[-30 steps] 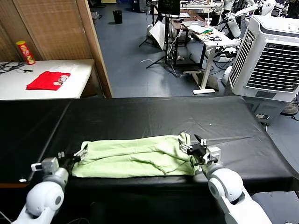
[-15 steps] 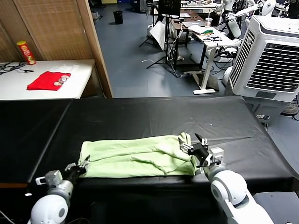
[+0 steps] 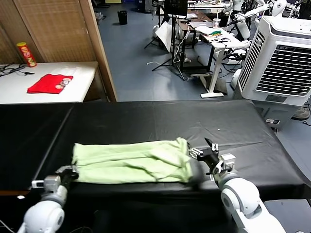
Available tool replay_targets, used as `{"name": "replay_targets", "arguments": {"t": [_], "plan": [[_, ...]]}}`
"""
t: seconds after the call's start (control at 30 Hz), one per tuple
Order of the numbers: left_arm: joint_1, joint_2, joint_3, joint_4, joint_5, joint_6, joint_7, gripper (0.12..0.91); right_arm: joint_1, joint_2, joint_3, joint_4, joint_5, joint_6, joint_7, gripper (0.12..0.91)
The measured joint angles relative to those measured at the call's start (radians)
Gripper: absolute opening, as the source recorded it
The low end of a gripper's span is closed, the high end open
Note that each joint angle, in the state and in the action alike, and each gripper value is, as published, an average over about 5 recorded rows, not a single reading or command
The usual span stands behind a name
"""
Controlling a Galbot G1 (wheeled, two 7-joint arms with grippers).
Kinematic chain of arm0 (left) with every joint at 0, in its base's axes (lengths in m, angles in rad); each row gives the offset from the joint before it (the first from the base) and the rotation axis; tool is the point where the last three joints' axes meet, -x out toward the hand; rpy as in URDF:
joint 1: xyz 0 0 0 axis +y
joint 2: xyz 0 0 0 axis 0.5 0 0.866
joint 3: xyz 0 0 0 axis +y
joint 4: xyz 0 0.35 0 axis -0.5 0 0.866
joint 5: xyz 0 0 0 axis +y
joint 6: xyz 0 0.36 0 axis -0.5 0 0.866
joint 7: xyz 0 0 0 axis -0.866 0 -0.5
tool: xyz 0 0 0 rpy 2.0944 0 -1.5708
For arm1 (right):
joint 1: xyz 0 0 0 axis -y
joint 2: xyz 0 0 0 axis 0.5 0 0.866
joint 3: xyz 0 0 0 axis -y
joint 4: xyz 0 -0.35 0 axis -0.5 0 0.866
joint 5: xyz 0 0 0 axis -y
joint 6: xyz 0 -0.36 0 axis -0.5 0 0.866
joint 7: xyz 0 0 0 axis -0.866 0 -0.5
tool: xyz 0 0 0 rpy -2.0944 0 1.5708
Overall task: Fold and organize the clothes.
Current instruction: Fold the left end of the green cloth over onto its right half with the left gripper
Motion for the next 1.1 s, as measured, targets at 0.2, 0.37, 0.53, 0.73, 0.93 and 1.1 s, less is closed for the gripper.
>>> {"name": "replay_targets", "arguments": {"t": [0.2,0.37,0.53,0.73,0.93,1.1], "plan": [[0.001,0.105,-0.029,-0.001,0.116,0.010,-0.014,0.159,-0.021,0.014,0.008,0.008,-0.020,0.003,0.000,0.798],[-0.014,0.083,0.017,-0.072,0.069,0.064,-0.060,0.159,-0.044,0.023,0.025,0.014,-0.038,0.008,-0.001,0.798],[-0.050,-0.008,0.122,-0.172,-0.060,0.153,-0.128,0.159,-0.067,0.029,0.048,0.017,-0.049,0.011,-0.002,0.798],[-0.118,-0.120,0.270,-0.235,-0.278,0.215,-0.201,0.159,-0.083,0.038,0.073,0.017,-0.063,0.011,-0.003,0.798],[-0.197,-0.212,0.380,-0.232,-0.419,0.228,-0.232,0.159,-0.088,0.055,0.072,0.008,-0.081,0.012,-0.004,0.798],[-0.243,-0.282,0.443,-0.222,-0.468,0.230,-0.242,0.159,-0.088,0.063,0.064,0.002,-0.089,0.013,-0.005,0.798]]}}
